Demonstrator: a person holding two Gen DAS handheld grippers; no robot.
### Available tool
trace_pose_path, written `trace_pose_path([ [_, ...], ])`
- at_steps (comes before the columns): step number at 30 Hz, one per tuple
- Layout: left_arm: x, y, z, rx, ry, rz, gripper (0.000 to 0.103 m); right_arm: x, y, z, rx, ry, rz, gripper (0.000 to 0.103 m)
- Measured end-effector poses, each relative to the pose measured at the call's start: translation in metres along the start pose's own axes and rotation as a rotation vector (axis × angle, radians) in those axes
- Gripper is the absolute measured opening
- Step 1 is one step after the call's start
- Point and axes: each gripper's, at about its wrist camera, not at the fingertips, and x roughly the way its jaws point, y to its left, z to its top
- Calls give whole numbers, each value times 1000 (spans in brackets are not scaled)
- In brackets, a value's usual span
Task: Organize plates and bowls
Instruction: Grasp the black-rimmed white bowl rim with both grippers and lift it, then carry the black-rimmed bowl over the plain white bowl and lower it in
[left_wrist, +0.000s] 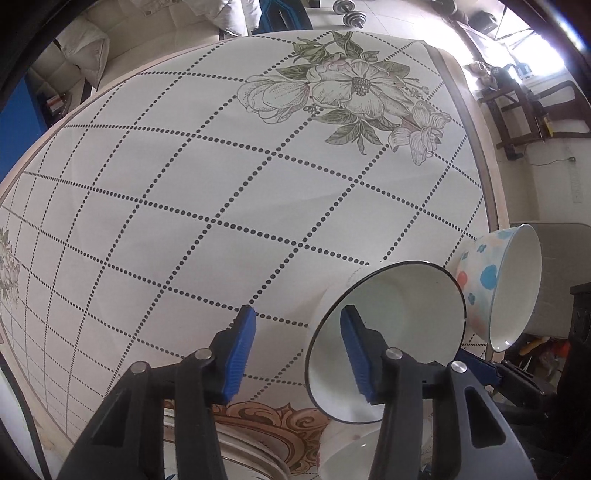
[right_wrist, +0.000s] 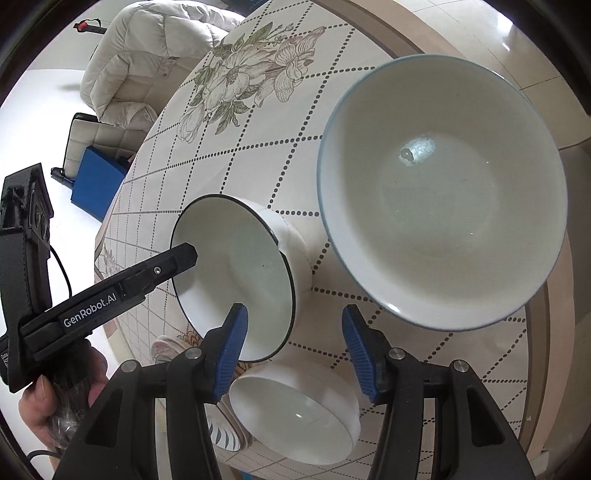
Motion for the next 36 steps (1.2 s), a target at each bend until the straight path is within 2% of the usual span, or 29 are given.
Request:
trace_pose_path([
  [6, 17, -10, 9, 38, 26, -1, 34, 13, -1, 5, -4, 18, -18, 55],
  [8, 21, -11, 10, 43, 32, -5, 30, 18, 0, 6, -13, 24, -23, 51],
  [11, 28, -11, 13, 43, 43, -10, 19, 24, 1, 8, -20, 33, -31, 42],
  [14, 34, -14, 13, 49, 51, -25, 13, 29, 5, 9, -26, 38, -39, 32],
  [18, 39, -20, 9, 76, 42, -9, 12, 33, 9, 10, -39, 40, -64, 15],
  [23, 38, -23, 2, 83, 44, 0, 10, 33, 15, 9, -52, 23, -104, 12],
  [28, 28, -24, -4, 82, 42, 19, 10, 29, 17, 9, -54, 26, -103, 11],
  [36, -11, -38, -12, 87, -4, 20, 10, -5, 31, 5, -81, -8, -101, 11],
])
